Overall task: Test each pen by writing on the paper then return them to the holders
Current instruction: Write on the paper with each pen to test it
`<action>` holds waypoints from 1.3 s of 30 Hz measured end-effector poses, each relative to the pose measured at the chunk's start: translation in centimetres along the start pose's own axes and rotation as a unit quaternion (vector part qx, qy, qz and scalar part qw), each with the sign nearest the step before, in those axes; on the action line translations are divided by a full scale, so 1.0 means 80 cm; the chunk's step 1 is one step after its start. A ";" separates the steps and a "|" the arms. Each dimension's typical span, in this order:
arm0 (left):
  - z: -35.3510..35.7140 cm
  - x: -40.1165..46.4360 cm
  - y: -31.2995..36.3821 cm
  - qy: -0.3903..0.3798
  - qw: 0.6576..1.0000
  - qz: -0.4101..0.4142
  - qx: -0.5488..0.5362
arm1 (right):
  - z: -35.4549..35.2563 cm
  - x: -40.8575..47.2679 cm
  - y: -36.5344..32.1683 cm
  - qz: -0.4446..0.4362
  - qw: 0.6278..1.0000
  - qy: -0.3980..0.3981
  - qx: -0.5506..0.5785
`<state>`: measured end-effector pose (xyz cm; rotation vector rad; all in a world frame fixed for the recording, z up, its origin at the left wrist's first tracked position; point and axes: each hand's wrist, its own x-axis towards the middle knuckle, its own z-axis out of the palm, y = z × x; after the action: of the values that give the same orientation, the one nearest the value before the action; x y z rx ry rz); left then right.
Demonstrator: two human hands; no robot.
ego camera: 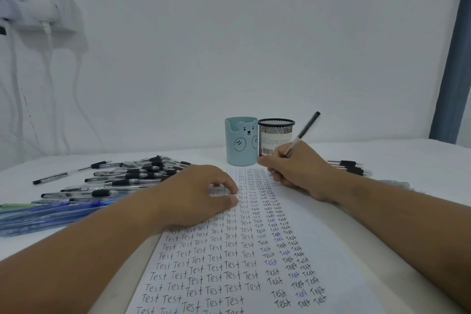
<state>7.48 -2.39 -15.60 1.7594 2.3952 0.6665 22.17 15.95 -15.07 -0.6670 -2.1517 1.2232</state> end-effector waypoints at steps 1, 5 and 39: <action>0.000 0.001 -0.001 0.000 1.000 0.001 -0.001 | 0.001 0.001 0.002 -0.016 0.999 0.009 -0.034; 0.000 -0.001 -0.003 -0.007 1.000 -0.004 -0.011 | -0.002 0.000 0.004 -0.065 0.991 0.011 -0.119; -0.003 -0.002 -0.004 -0.029 1.000 -0.002 0.002 | -0.003 0.006 0.013 -0.104 0.977 -0.017 -0.187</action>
<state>7.20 -2.66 -15.56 1.7495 2.3631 0.6027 22.13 16.87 -15.75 -0.5541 -2.4360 0.7321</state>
